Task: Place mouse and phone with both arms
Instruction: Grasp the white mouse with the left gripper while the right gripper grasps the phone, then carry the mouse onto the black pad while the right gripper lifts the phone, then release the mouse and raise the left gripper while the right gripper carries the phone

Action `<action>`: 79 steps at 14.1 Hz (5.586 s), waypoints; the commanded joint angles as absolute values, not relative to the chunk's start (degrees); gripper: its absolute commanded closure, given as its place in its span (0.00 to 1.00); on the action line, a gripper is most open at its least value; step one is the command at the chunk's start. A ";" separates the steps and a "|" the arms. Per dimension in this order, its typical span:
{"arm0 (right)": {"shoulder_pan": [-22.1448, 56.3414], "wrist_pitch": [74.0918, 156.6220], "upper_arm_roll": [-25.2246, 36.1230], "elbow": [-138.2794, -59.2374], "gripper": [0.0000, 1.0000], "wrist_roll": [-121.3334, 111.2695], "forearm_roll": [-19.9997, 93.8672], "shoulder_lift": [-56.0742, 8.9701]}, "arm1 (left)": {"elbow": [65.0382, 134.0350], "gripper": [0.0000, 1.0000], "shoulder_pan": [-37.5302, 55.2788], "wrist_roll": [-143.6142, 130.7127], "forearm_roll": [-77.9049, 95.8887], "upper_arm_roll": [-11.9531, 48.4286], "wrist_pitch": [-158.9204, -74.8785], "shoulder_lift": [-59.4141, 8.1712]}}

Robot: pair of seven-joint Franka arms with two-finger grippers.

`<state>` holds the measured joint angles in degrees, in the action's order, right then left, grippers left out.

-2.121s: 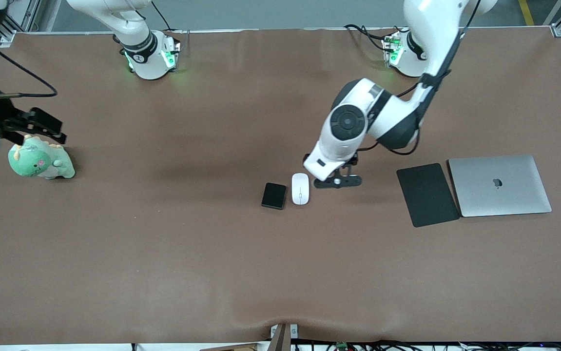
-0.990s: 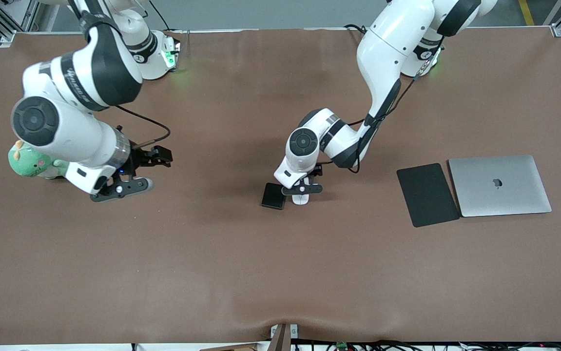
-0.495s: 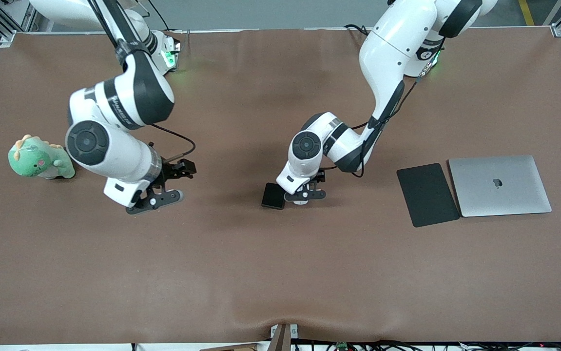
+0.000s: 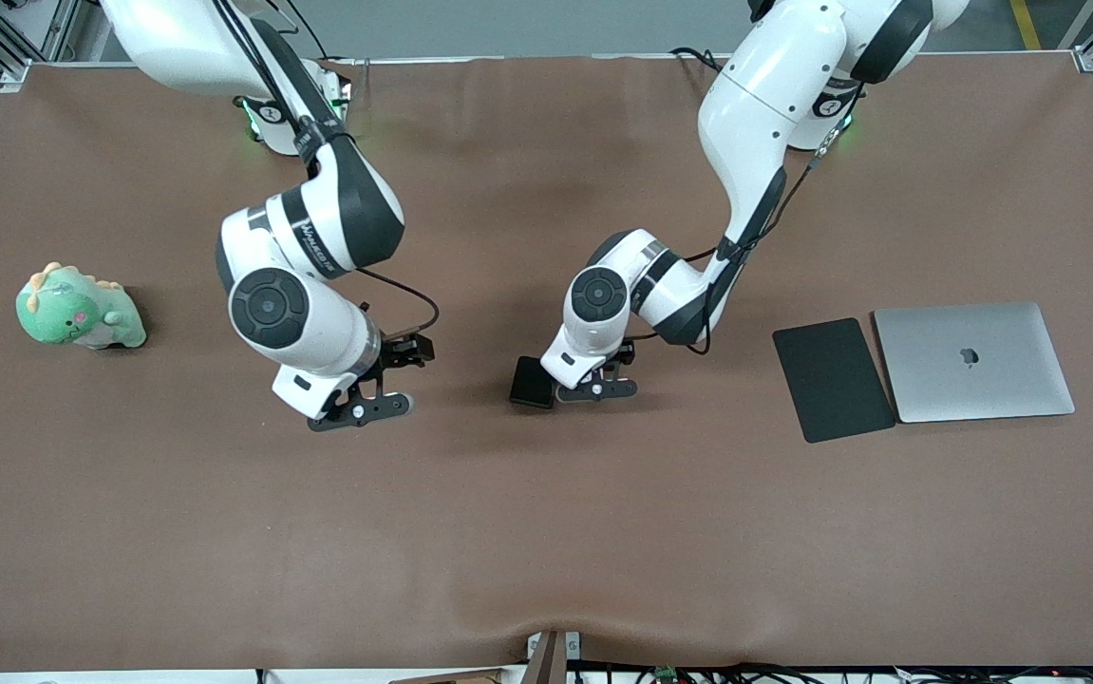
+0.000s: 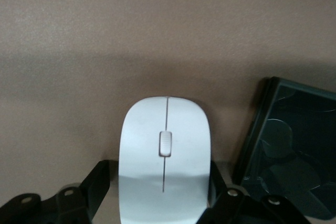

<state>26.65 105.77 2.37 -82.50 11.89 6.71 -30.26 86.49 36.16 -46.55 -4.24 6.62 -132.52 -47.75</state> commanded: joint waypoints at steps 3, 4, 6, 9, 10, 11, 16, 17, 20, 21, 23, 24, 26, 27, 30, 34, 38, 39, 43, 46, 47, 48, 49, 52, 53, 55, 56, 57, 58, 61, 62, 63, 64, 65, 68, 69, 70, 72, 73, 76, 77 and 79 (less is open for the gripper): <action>24.96 105.29 2.81 -80.68 0.00 12.83 7.47 -31.29 | 85.25 0.68 36.12 -44.30 -6.06 6.15 -132.45 -47.90; 24.96 106.16 2.81 -80.68 0.00 12.83 7.47 -31.38 | 85.25 0.75 35.25 -44.30 -6.06 6.15 -132.45 -47.64; 25.22 108.27 2.81 -80.86 0.00 12.92 7.65 -31.64 | 85.60 0.83 33.32 -44.47 -6.76 5.80 -131.23 -45.89; 26.10 109.94 2.81 -80.60 0.00 17.72 7.56 -33.48 | 86.13 0.81 29.80 -44.38 -7.12 5.80 -124.92 -40.80; 27.15 111.08 2.73 -80.51 0.00 20.36 7.56 -34.18 | 86.22 0.81 29.36 -44.30 -7.12 5.71 -122.63 -39.22; 28.64 113.18 2.72 -80.42 0.00 22.39 7.47 -35.23 | 85.96 0.82 27.01 -44.30 -7.03 5.80 -120.78 -37.63; 33.74 117.86 2.72 -72.88 0.00 33.73 7.47 -44.01 | 86.48 0.81 15.14 -32.64 -6.68 6.50 -111.01 -31.65; 34.97 117.95 2.72 -71.12 0.00 36.45 7.47 -45.95 | 87.53 0.81 13.29 -30.69 -6.68 6.50 -111.01 -30.94; 37.87 120.49 2.81 -69.61 0.00 44.45 7.38 -48.95 | 92.00 0.81 8.71 -28.92 -7.12 6.42 -111.09 -29.54; 38.23 120.85 2.81 -69.61 0.00 44.99 7.47 -49.65 | 93.85 0.80 7.66 -28.48 -7.12 6.33 -111.35 -28.75; 39.19 122.25 2.81 -69.61 0.00 44.91 7.30 -51.32 | 95.71 0.81 4.93 -26.91 -8.25 6.33 -111.88 -28.48; 39.55 123.65 2.81 -69.61 0.00 45.00 7.29 -52.20 | 96.32 0.81 3.36 -26.20 -9.83 6.33 -111.88 -28.56; 39.99 125.06 2.81 -69.09 0.00 45.09 7.29 -53.69 | 100.00 0.82 0.19 -24.01 -13.00 6.42 -115.81 -28.39; 40.08 125.16 2.81 -68.47 0.00 45.09 7.38 -54.22 | 102.37 0.82 -1.04 -23.47 -13.01 6.50 -118.88 -28.13; 40.08 125.16 2.81 -66.19 0.00 44.82 7.29 -56.42 | 109.05 0.81 -3.24 -23.20 -13.09 6.50 -128.29 -27.95; 40.34 125.77 2.81 -66.09 0.00 45.87 7.29 -57.30 | 111.71 0.81 -3.69 -23.20 -13.10 6.68 -132.54 -27.95; 40.52 126.74 2.81 -66.18 0.00 49.48 7.38 -58.27 | 116.62 0.78 -6.05 -23.12 -13.18 8.61 -138.23 -26.81; 40.78 127.09 2.81 -66.27 0.00 50.27 7.38 -58.45 | 117.67 0.78 -6.50 -23.12 -13.18 9.40 -139.82 -26.63; 40.96 127.97 2.73 -66.62 0.00 50.89 7.38 -58.71 | 118.74 0.75 -8.61 -23.12 -13.18 11.51 -141.68 -26.45; 40.35 128.32 2.73 -66.71 0.79 49.14 7.56 -58.45 | 119.53 0.73 -9.14 -21.46 -13.18 11.95 -144.13 -26.54; 39.99 128.06 2.64 -66.71 1.00 46.87 7.73 -58.19 | 119.71 0.71 -9.66 -20.49 -13.18 11.95 -144.49 -26.72; 39.90 128.06 2.64 -66.71 1.00 45.11 7.82 -57.66 | 119.71 0.69 -9.84 -20.30 -13.18 11.95 -144.58 -26.89; 39.82 127.88 2.64 -66.80 1.00 44.48 7.82 -56.87 | 119.71 0.67 -9.84 -20.30 -13.18 12.04 -144.58 -26.98; 37.89 124.47 2.64 -67.50 1.00 42.99 7.82 -52.84 | 119.53 0.11 -9.58 -20.30 -13.18 11.95 -144.58 -27.16; 36.84 122.54 2.72 -67.59 1.00 42.46 7.74 -51.17 | 119.36 0.00 -9.41 -20.22 -13.18 11.95 -144.58 -27.16; 34.11 117.97 2.81 -68.63 1.00 40.27 7.82 -47.22 | 118.92 0.00 -9.14 -20.30 -13.18 12.04 -144.49 -27.07; 32.88 116.47 2.99 -70.38 1.00 39.47 7.74 -44.33 | 118.48 0.00 -9.23 -20.39 -13.10 12.56 -144.32 -26.55; 31.04 115.93 2.99 -73.79 1.00 38.77 7.73 -40.82 | 117.26 0.00 -9.58 -20.39 -13.10 13.00 -143.97 -25.32; 29.02 116.19 2.99 -77.74 1.00 36.50 7.73 -37.39 | 116.55 0.00 -9.93 -20.39 -13.01 12.92 -143.01 -23.31; 21.82 118.47 3.08 -89.09 1.00 27.28 7.30 -29.46 | 110.94 0.00 -12.04 -19.17 -13.01 13.01 -135.30 -19.61; 19.36 120.04 3.16 -92.43 1.00 22.90 7.03 -27.70 | 108.05 0.00 -12.04 -17.59 -12.92 13.01 -131.52 -19.34; 15.77 122.93 3.08 -96.46 1.00 16.59 7.03 -26.03 | 105.15 0.00 -12.56 -16.27 -12.75 13.01 -128.44 -19.34; 13.30 126.00 2.99 -100.16 1.00 12.17 7.12 -24.71 | 102.77 0.00 -13.00 -15.30 -12.57 13.09 -125.54 -19.07; 12.66 128.65 3.08 -103.15 1.00 10.56 7.12 -23.74 | 100.83 0.00 -13.18 -14.42 -12.48 13.10 -122.46 -18.03; 9.15 130.69 3.25 -105.82 1.00 9.67 6.77 -24.08 | 98.18 0.00 -13.18 -13.36 -12.39 13.09 -117.09 -13.55; 7.92 130.78 3.25 -106.69 1.00 8.36 6.68 -24.26 | 97.65 0.00 -13.10 -12.92 -12.39 13.10 -114.90 -11.71; 6.61 132.00 3.25 -108.09 1.00 6.44 6.68 -24.43 | 97.56 0.00 -13.10 -12.05 -12.22 13.18 -112.96 -9.86; 5.72 138.13 3.25 -112.74 1.00 4.23 6.68 -24.43 | 96.51 0.00 -13.10 -9.24 -9.25 13.18 -108.49 -6.52; 5.36 140.51 3.25 -114.07 1.00 3.09 6.59 -24.69 | 95.37 0.00 -13.18 -8.45 -7.66 13.18 -105.67 -5.55; 1.94 142.37 3.25 -114.17 1.00 -2.18 6.59 -26.98 | 90.89 0.00 -13.10 -8.09 -5.54 13.18 -96.79 -3.96; 1.06 143.60 3.25 -114.52 1.00 -2.89 6.68 -27.68 | 89.40 0.00 -13.01 -8.09 -5.54 13.27 -94.51 -3.78; 0.27 145.97 3.25 -114.70 1.00 -2.99 6.59 -29.52 | 86.76 0.00 -13.01 -7.56 -4.32 13.27 -90.81 -3.78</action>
